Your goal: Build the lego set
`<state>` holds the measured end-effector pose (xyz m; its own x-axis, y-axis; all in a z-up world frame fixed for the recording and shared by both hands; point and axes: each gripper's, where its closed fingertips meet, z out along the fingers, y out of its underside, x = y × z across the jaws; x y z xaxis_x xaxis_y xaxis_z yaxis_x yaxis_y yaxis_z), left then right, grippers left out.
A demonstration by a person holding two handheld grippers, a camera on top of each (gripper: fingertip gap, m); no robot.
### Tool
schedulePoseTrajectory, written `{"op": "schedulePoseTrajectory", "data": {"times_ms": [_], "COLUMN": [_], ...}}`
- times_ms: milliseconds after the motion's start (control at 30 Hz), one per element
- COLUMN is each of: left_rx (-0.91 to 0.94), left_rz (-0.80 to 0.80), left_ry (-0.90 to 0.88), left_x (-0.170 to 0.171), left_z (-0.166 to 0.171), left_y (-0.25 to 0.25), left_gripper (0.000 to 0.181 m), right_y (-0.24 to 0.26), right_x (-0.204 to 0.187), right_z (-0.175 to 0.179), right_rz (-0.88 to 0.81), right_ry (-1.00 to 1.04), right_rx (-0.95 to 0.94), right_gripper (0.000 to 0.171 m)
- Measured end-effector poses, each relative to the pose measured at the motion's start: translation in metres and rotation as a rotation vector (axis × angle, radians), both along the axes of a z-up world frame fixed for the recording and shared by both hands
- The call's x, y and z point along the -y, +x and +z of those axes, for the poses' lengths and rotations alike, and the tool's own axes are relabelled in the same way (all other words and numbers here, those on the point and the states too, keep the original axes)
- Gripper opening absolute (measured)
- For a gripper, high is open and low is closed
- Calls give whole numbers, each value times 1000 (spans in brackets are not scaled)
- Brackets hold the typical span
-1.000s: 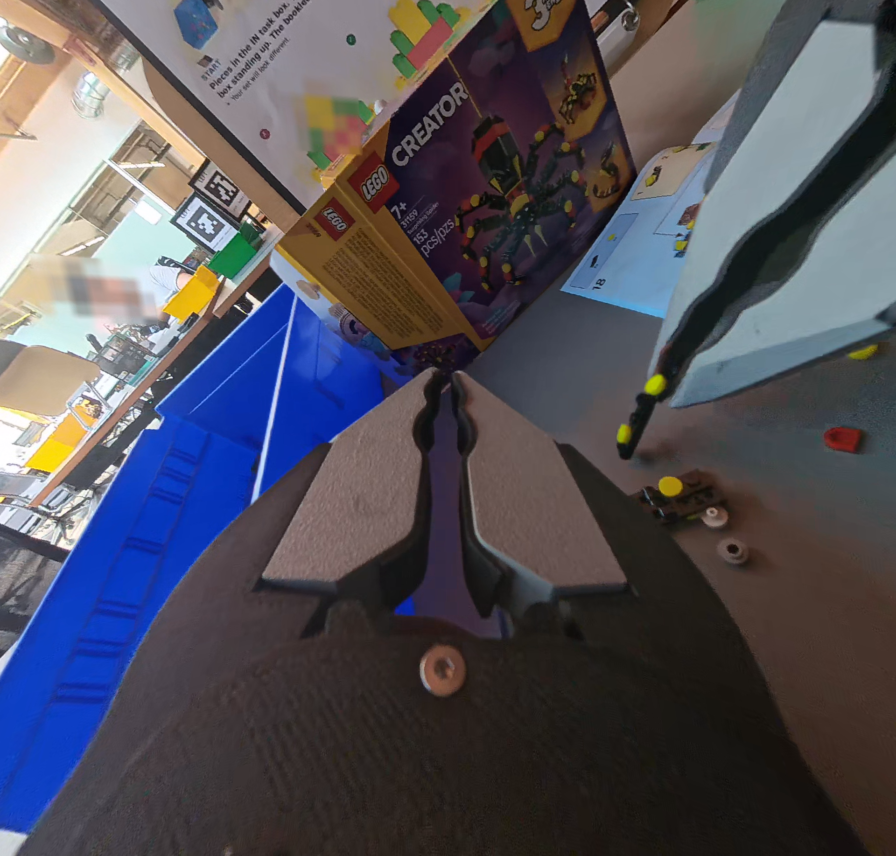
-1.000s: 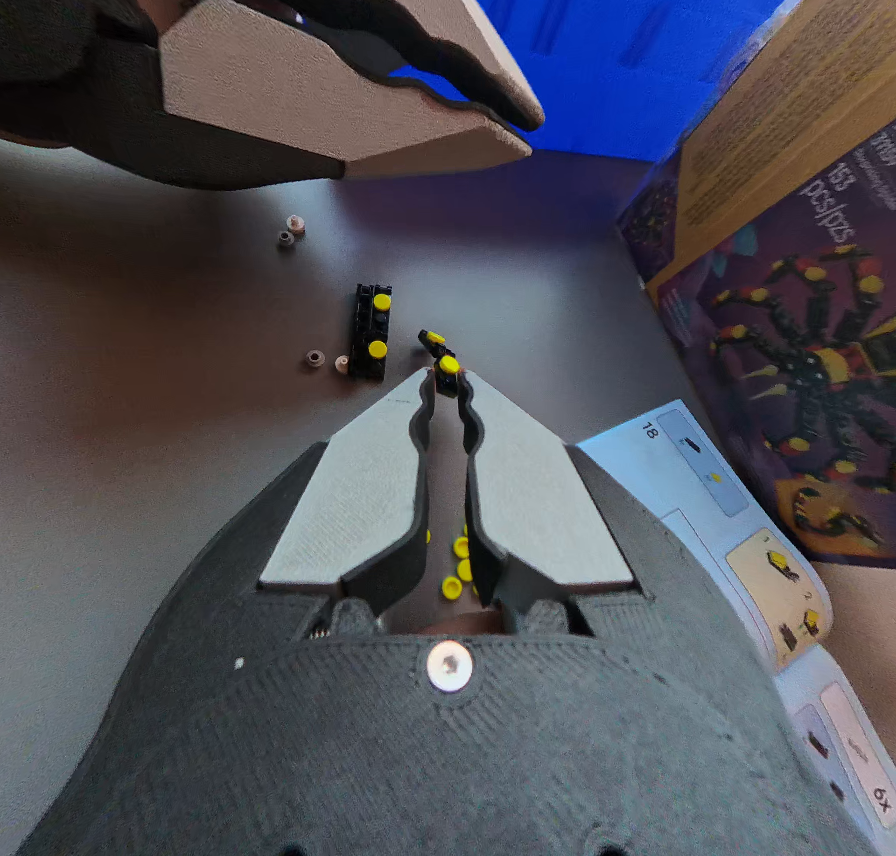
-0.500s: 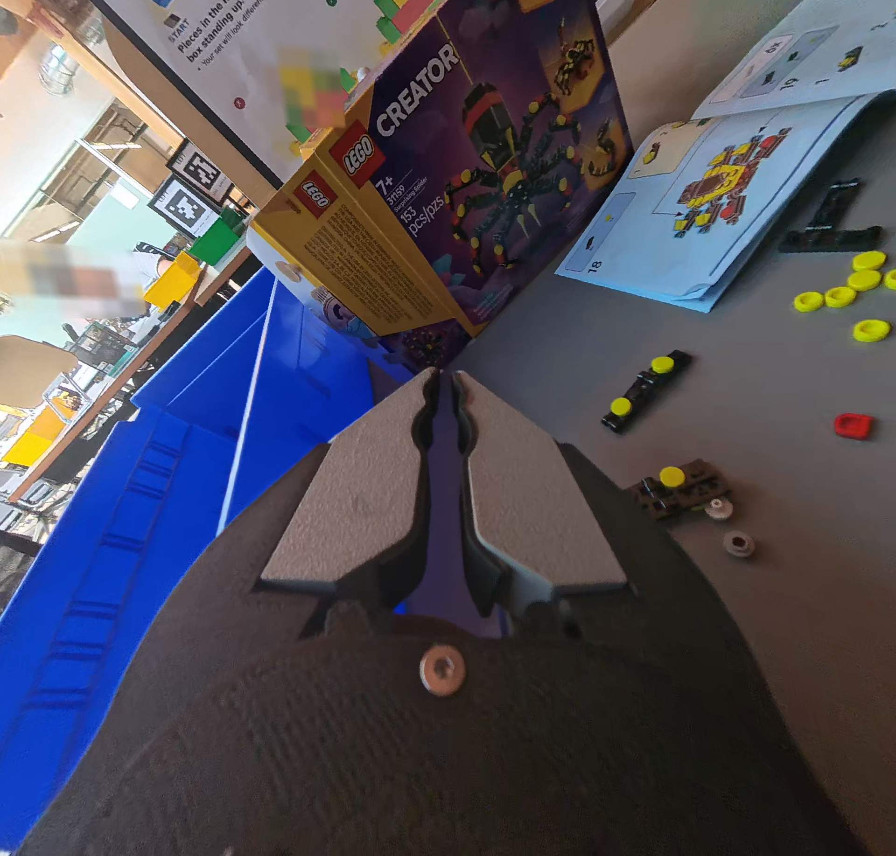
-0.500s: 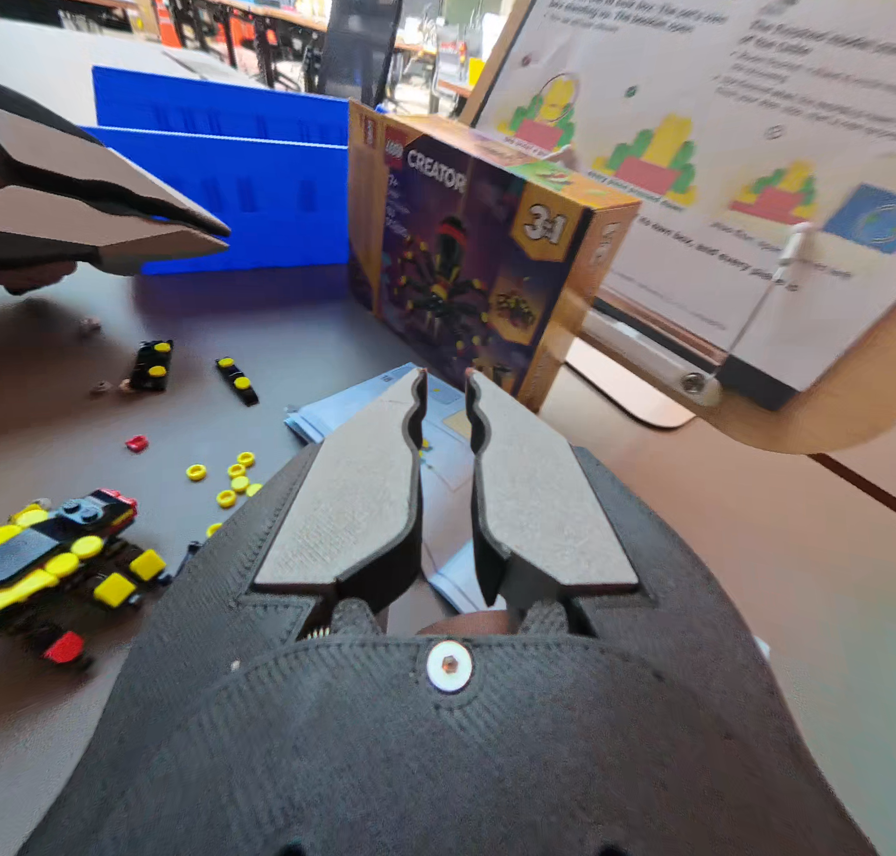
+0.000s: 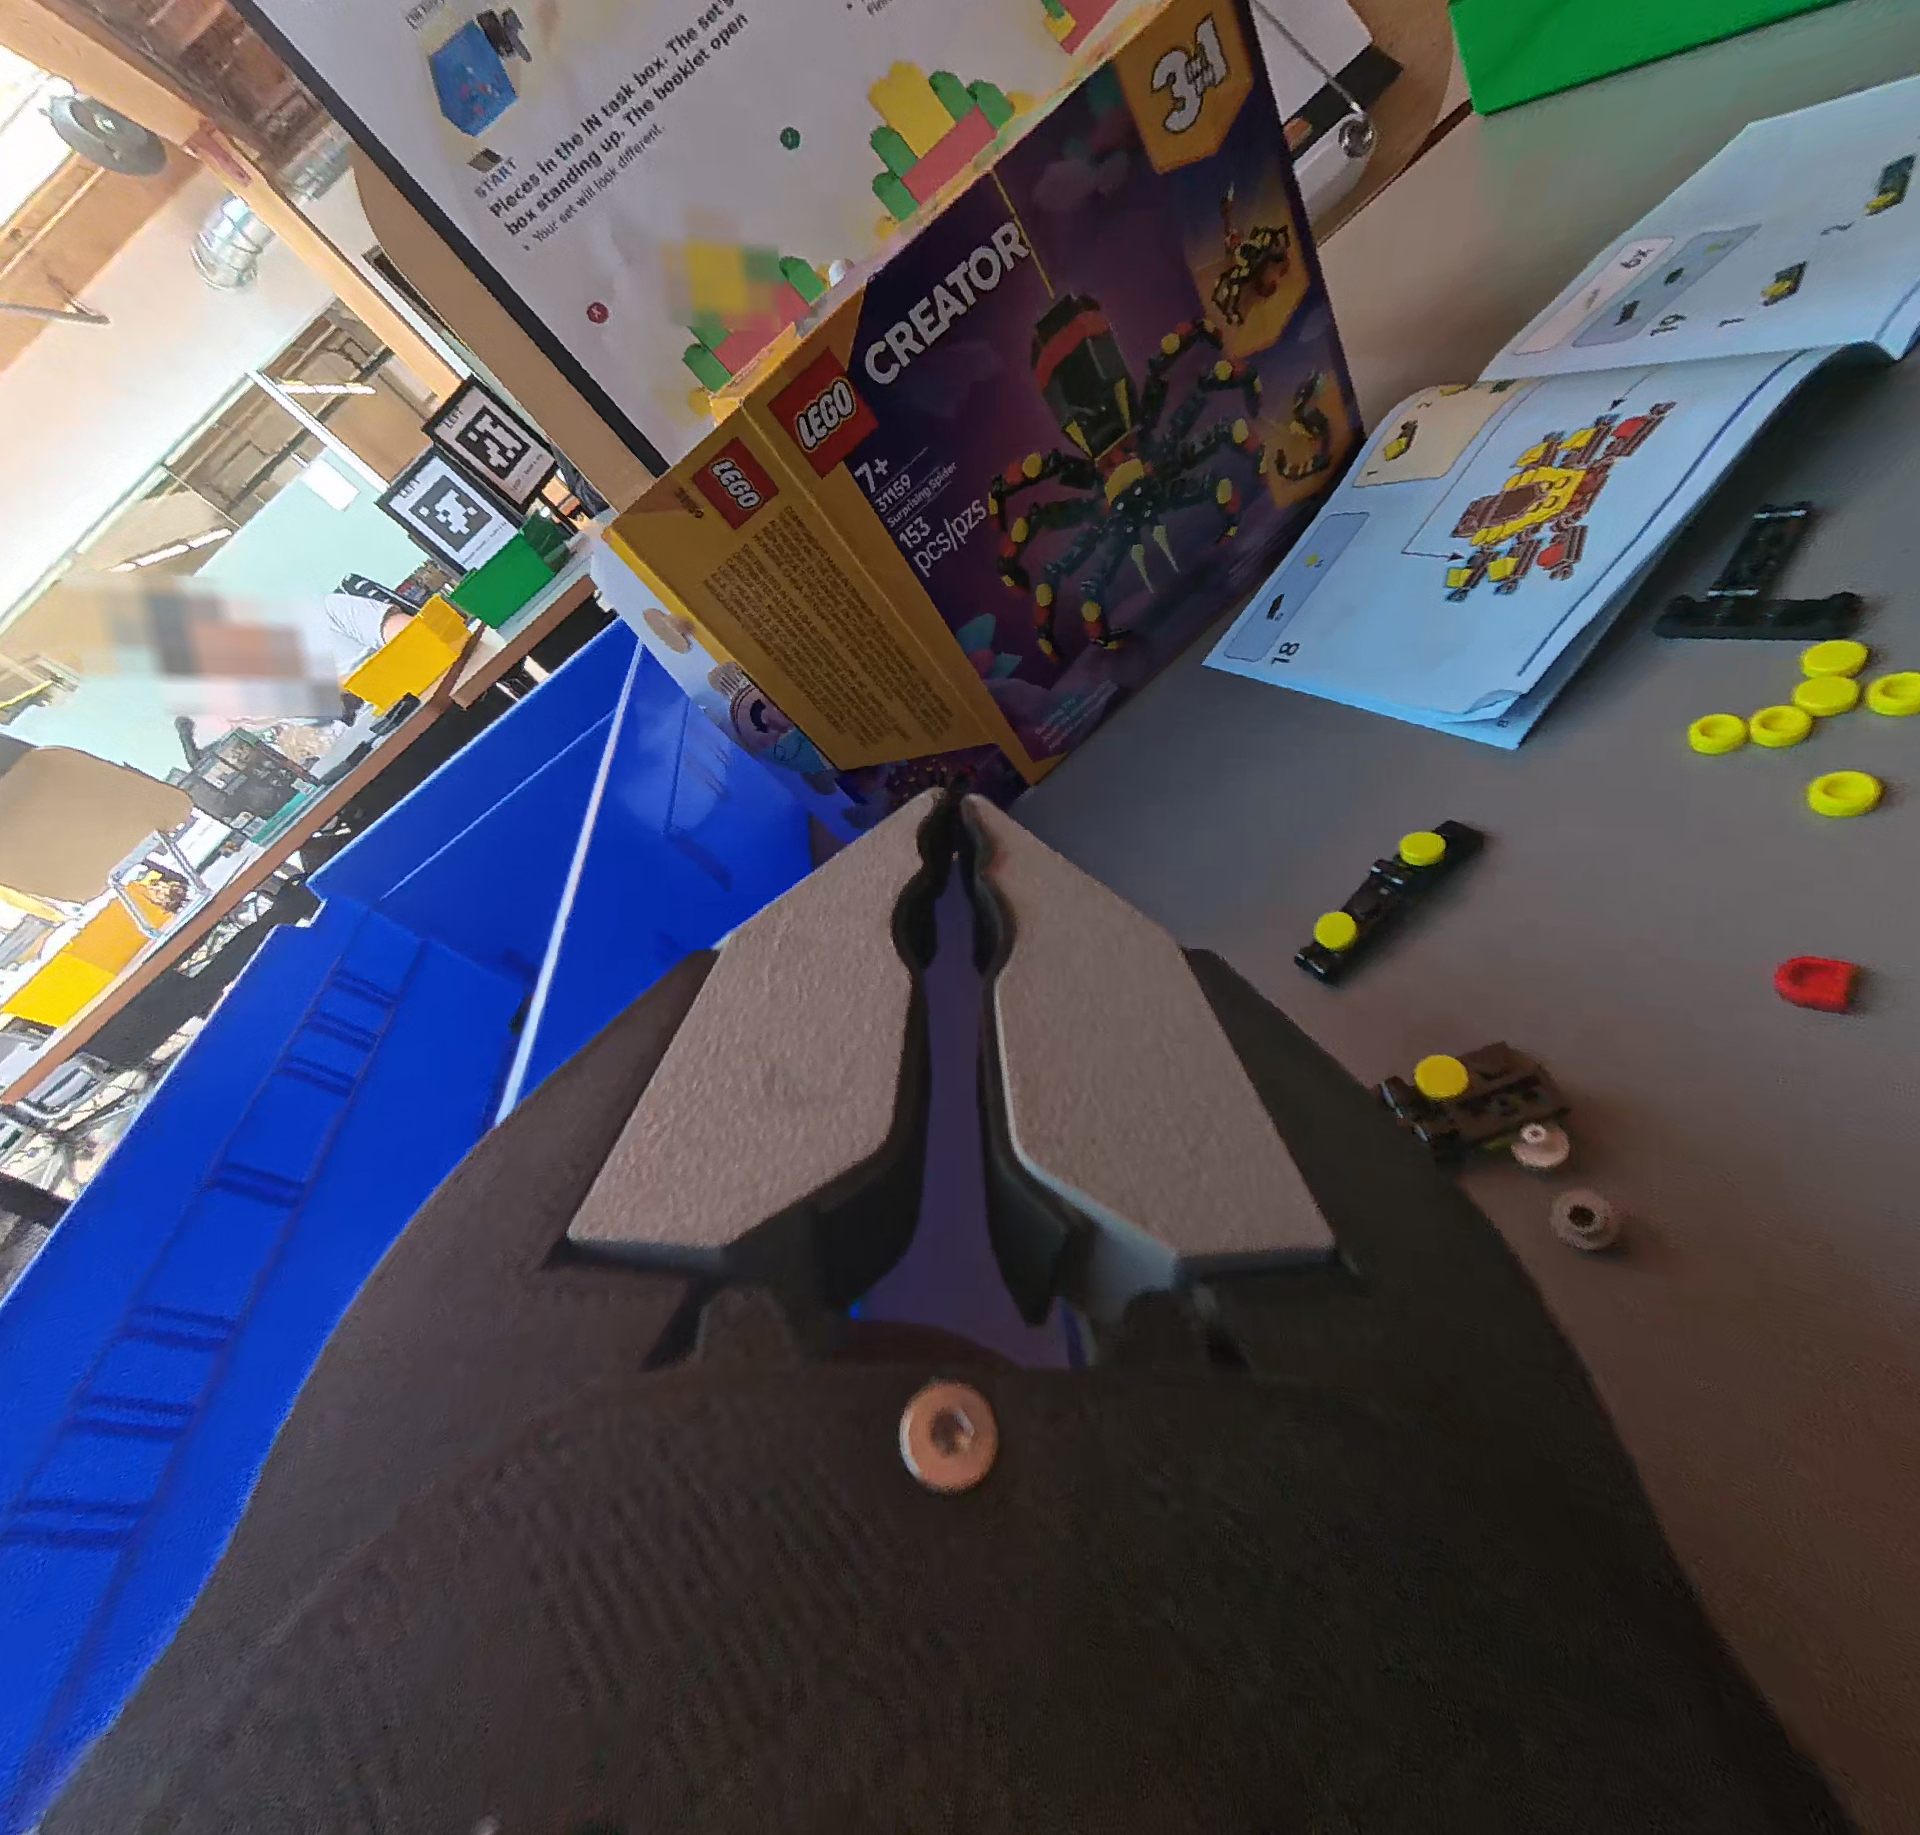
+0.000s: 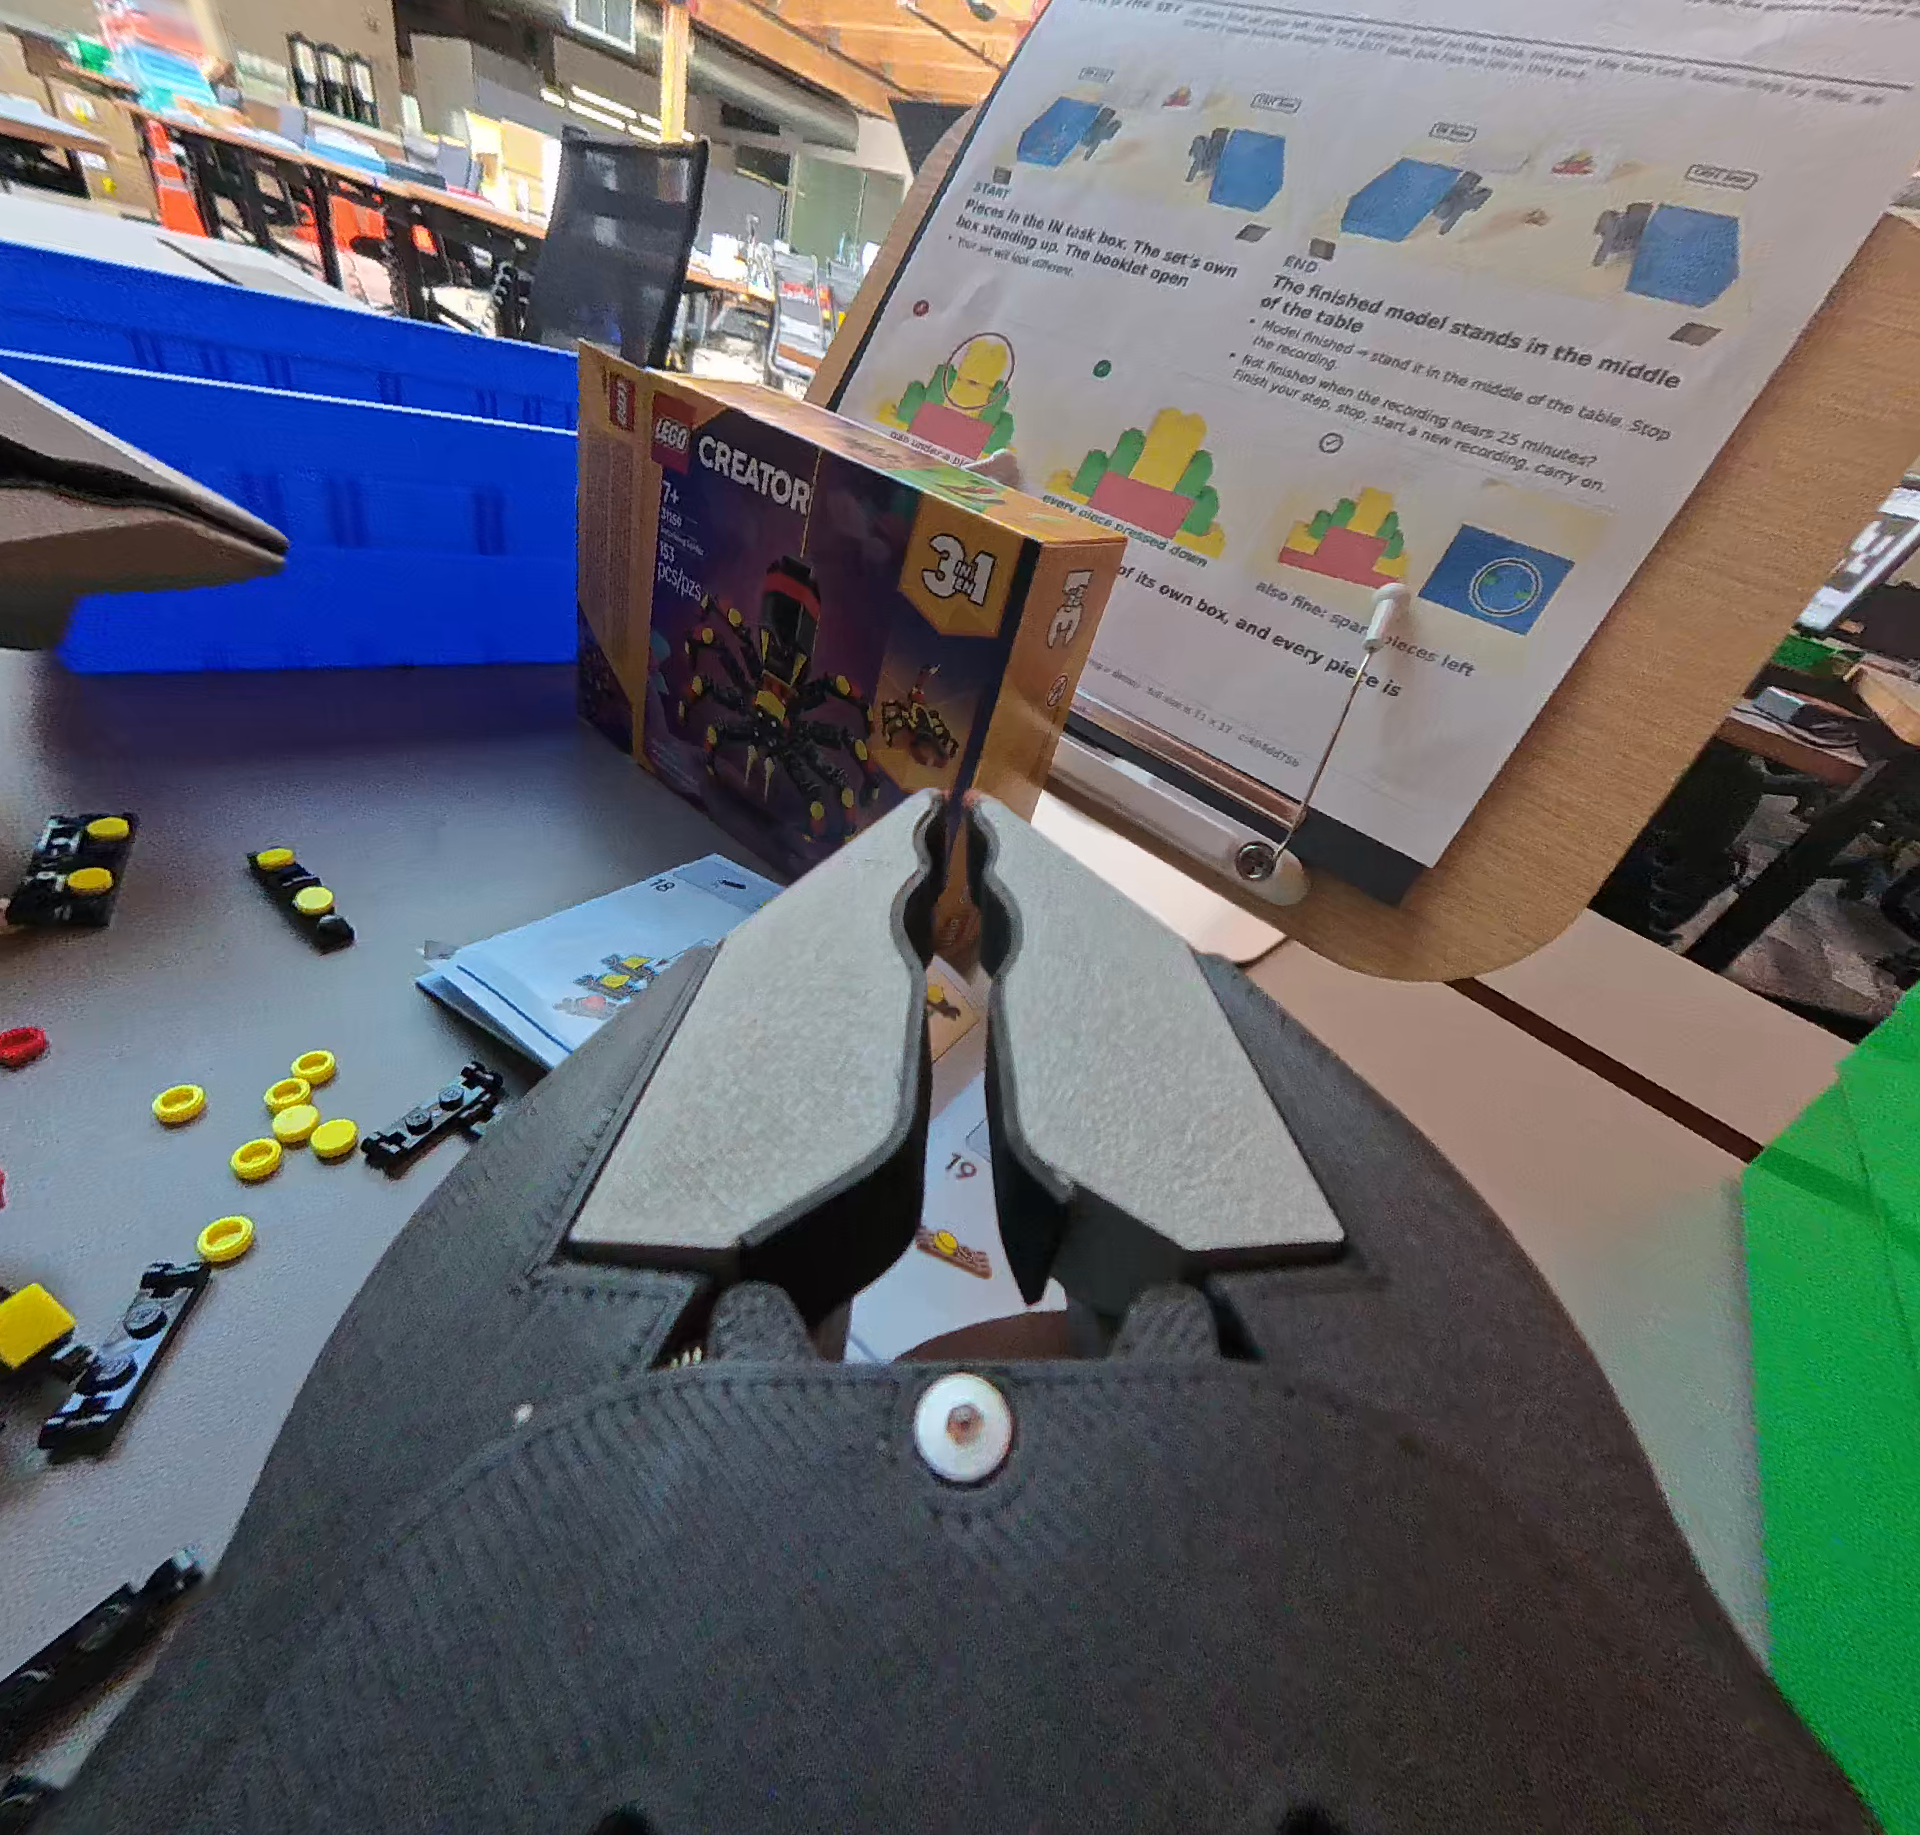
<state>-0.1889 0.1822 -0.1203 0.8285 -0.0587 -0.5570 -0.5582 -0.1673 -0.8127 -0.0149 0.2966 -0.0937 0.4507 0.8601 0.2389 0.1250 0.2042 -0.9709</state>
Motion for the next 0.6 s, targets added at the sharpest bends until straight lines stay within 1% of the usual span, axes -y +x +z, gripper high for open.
{"op": "schedulePoseTrajectory", "data": {"times_ms": [67, 133, 167, 200, 267, 300, 333, 367, 400, 467, 567, 600], "left_rx": [20, 55, 85, 115, 158, 191, 225, 220, 185, 126, 173, 156], "left_rz": [-20, -106, -208, -354, -709, -821, -896, -976, -1017, -1034, -1051, -1037], "left_ry": [23, 50, 73, 100, 90, 71, 38, -21, -64, -100, -182, -179], "left_x": [1, 6, 13, 26, 66, 83, 94, 105, 110, 109, 120, 123], "left_z": [4, 10, 18, 30, 45, 50, 52, 46, 39, 29, 18, 14], "left_y": [6, 24, 44, 72, 136, 159, 178, 197, 210, 229, 263, 273], "left_gripper": [0, 0, 0, 0, 0, 0, 0, 0, 0, 0, 0, 0], "right_y": [2, 3, 3, 4, 5, 5, 6, 6, 6, 6, 4, 4], "right_x": [-1, -1, -1, -1, -2, -3, -4, -5, -6, -6, -4, -3], "right_z": [3, 6, 6, 7, 8, 8, 8, 9, 9, 8, 7, 7], "right_rz": [3, 6, 12, 10, 4, 6, 2, -2, -4, -6, 6, 8], "right_ry": [12, 30, 33, 35, 34, 28, 24, 20, 15, 10, 5, 7], "right_rx": [-24, -40, -44, -50, -60, -62, -65, -69, -70, -67, -59, -60], "right_gripper": [0, 0, 0, 0, 0, 0, 0, 0, 0, 0, 0, 0]}}
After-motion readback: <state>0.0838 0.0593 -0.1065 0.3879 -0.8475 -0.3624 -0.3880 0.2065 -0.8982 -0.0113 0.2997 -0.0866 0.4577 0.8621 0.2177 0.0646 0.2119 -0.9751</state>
